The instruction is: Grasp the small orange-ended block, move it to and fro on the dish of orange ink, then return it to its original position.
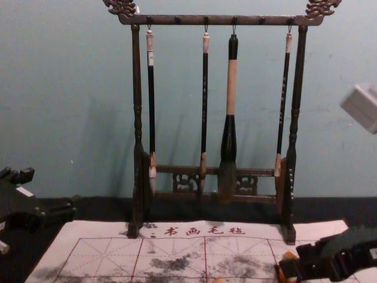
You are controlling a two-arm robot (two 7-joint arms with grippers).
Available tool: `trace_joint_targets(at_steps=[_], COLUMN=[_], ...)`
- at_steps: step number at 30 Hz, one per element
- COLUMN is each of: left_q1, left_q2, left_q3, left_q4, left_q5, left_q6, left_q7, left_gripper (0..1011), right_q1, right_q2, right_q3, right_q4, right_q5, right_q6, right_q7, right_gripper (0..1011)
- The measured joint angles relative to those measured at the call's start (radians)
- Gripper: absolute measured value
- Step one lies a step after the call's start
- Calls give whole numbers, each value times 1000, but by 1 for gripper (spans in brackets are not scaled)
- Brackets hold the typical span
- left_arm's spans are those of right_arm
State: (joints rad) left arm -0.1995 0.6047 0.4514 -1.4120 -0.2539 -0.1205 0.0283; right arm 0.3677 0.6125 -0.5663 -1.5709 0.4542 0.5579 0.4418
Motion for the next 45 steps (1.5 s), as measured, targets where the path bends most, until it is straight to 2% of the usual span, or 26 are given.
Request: trace_joint_targets(at_steps=[3,4,7,17,18,20,24,25,26,27,28,29,30,31,32,33,37,41,45], left_q1=[0,0,0,0,0,0,0,0,0,0,0,0,0,0,0,0,0,0,0], left_q2=[0,0,0,0,0,0,0,0,0,0,0,0,0,0,0,0,0,0,0], left_q3=[0,0,0,0,0,0,0,0,0,0,0,0,0,0,0,0,0,0,0], left_q4=[0,0,0,0,0,0,0,0,0,0,0,0,0,0,0,0,0,0,0], left_q5=[0,0,0,0,0,0,0,0,0,0,0,0,0,0,0,0,0,0,0], left_q6=[0,0,0,0,0,0,0,0,0,0,0,0,0,0,0,0,0,0,0], left_q7=[0,0,0,0,0,0,0,0,0,0,0,0,0,0,0,0,0,0,0], left_gripper=[1001,1001,1001,1001,1001,1001,1001,1001,1001,1001,1001,1001,1001,1001,1001,1001,1001,1001,1001], right_q1=[0,0,0,0,-5,-9,-56,-77,-77,-106,-120,-148,-161,-183,-183,-207,-249,-275,-285], right_q2=[0,0,0,0,-1,-2,-14,-22,-22,-31,-35,-46,-50,-60,-60,-71,-95,-118,-135], right_q3=[0,0,0,0,8,15,79,105,105,135,148,171,181,195,195,209,229,233,237], right_q4=[0,0,0,0,-3,-7,-39,-48,-48,-55,-57,-58,-57,-51,-51,-41,-7,42,70], right_q5=[1,1,1,2,5,8,31,39,39,38,33,16,4,-22,-22,-45,-79,-119,-133], right_q6=[0,0,0,0,-9,-19,-110,-156,-156,-221,-261,-330,-360,-421,-421,-466,-535,-614,-644], right_q7=[0,0,0,-1,0,0,-34,-53,-53,-78,-95,-126,-142,-176,-176,-208,-260,-281,-282], right_gripper=[526,526,669,935,979,999,1003,1002,1002,1002,1002,1002,1002,1002,1002,1002,1002,1003,1002])
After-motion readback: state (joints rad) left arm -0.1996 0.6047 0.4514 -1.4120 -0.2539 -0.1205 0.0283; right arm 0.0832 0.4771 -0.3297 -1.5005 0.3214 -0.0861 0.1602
